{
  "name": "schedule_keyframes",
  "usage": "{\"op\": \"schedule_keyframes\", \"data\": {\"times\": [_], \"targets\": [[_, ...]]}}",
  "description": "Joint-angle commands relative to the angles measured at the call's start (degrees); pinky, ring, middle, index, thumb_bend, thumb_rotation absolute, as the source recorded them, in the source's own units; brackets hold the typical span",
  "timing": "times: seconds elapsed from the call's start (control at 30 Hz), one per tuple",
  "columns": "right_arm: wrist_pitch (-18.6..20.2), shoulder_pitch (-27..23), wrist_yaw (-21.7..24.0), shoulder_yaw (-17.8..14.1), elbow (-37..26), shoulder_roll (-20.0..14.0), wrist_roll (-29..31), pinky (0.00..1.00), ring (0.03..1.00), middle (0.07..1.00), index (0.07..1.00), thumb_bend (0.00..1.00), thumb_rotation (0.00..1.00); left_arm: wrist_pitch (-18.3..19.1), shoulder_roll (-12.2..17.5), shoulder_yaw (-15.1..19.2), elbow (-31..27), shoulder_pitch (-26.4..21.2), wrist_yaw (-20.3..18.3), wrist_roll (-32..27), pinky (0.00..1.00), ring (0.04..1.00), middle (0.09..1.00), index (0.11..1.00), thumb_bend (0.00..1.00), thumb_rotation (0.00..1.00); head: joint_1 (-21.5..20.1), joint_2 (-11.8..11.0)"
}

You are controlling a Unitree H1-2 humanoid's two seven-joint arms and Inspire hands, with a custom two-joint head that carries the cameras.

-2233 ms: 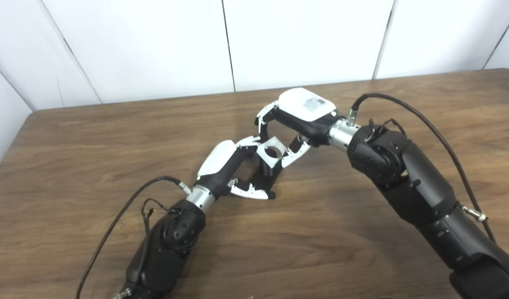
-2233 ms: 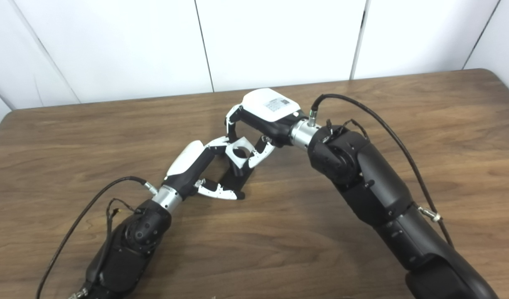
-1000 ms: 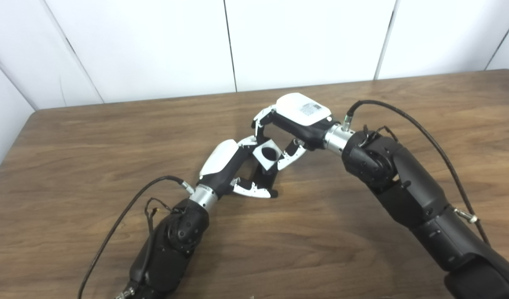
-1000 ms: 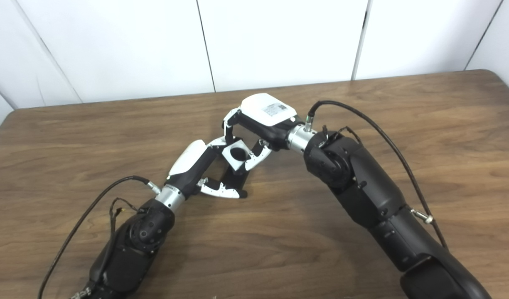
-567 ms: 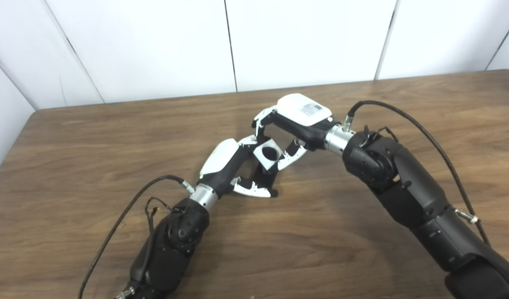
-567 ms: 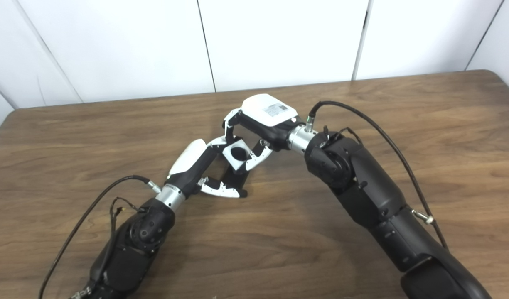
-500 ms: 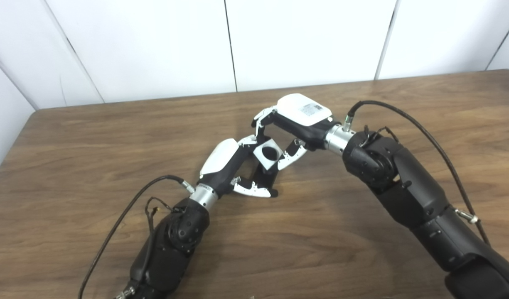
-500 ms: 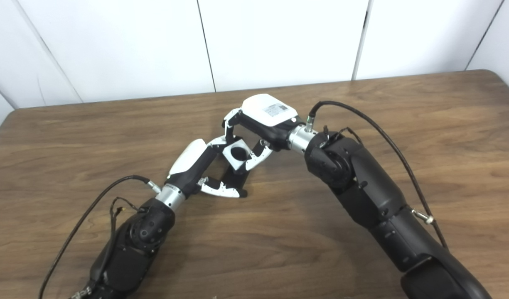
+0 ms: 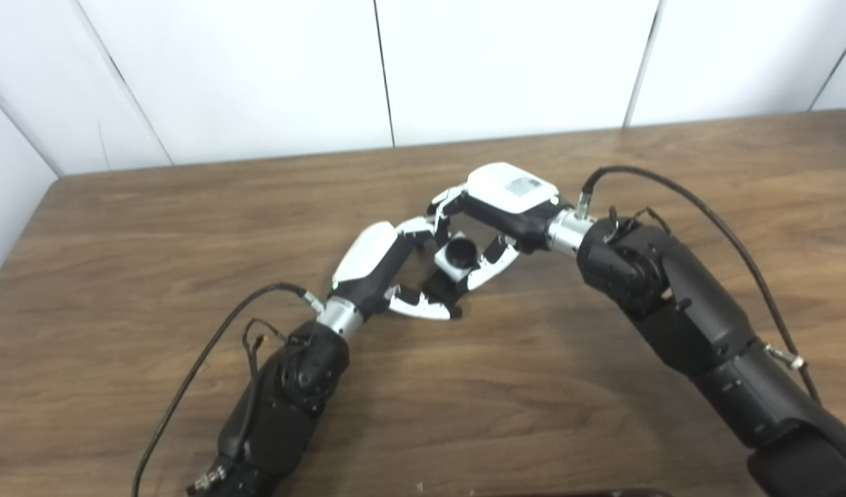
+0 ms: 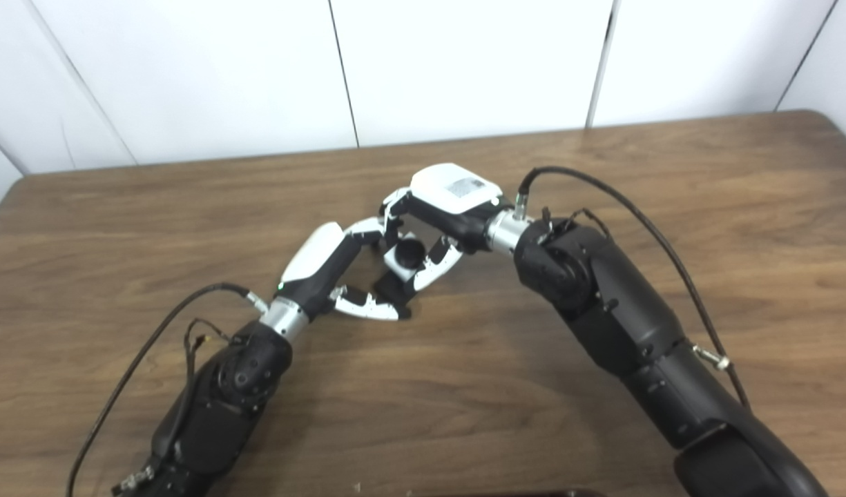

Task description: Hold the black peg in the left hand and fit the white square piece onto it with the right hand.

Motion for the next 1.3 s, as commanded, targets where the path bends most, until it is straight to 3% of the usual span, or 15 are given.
{"op": "schedule_keyframes", "data": {"times": [0.0, 0.37, 0.73, 0.97, 1.0, 1.03, 1.1, 1.27], "targets": [[1.21, -1.83, 1.20, -0.07, -1.90, -0.38, -0.45, 0.85, 0.843, 0.838, 0.738, 0.85, 0.30, 2.75, 0.77, -0.30, 0.21, 0.12, -1.17, 1.13, 0.78, 0.913, 0.884, 0.701, 0.91, 0.21, 0.04, 0.09], [1.01, -2.06, 1.30, -0.28, -1.83, -0.58, -0.44, 0.84, 0.837, 0.840, 0.754, 0.91, 0.32, 2.91, 0.75, -0.37, 0.46, 0.03, -0.93, 1.10, 0.77, 0.903, 0.875, 0.681, 0.90, 0.21, -0.14, 0.04], [1.76, -1.95, 1.31, -0.88, -2.63, -0.76, -0.48, 0.86, 0.840, 0.842, 0.764, 0.91, 0.32, 2.45, 0.52, -0.22, 0.95, 0.00, -0.33, 0.63, 0.79, 0.905, 0.873, 0.588, 0.85, 0.17, -0.19, 0.12], [1.94, -2.38, -0.77, -4.21, -3.40, -0.52, 1.52, 0.86, 0.852, 0.852, 0.777, 0.87, 0.32, 2.34, 0.29, -0.09, 1.34, -0.18, 0.03, 0.63, 0.79, 0.905, 0.871, 0.557, 0.84, 0.17, -0.15, 0.09], [2.08, -2.53, -1.23, -5.03, -3.75, -0.40, 1.68, 0.84, 0.848, 0.851, 0.780, 0.87, 0.33, 2.32, 0.29, -0.08, 1.42, -0.23, 0.06, 0.62, 0.79, 0.908, 0.874, 0.519, 0.65, 0.11, -0.11, 0.08], [2.05, -2.68, -1.95, -5.96, -3.99, -0.22, 2.10, 0.82, 0.844, 0.848, 0.781, 0.86, 0.33, 2.33, 0.31, -0.08, 1.43, -0.24, 0.07, 0.64, 0.80, 0.908, 0.874, 0.506, 0.59, 0.09, -0.11, 0.08], [1.85, -3.14, -3.91, -8.30, -4.07, 0.26, 3.66, 0.74, 0.811, 0.830, 0.769, 0.84, 0.34, 2.31, 0.33, -0.07, 1.47, -0.26, 0.16, 0.71, 0.79, 0.905, 0.874, 0.494, 0.53, 0.08, -0.07, 0.05], [3.06, -4.36, -8.36, -13.37, -4.32, 1.20, 6.17, 0.68, 0.792, 0.819, 0.776, 0.77, 0.41, 2.06, 0.40, -0.05, 1.64, -0.31, 0.29, 0.61, 0.79, 0.903, 0.873, 0.493, 0.52, 0.07, -0.07, -0.02]]}}
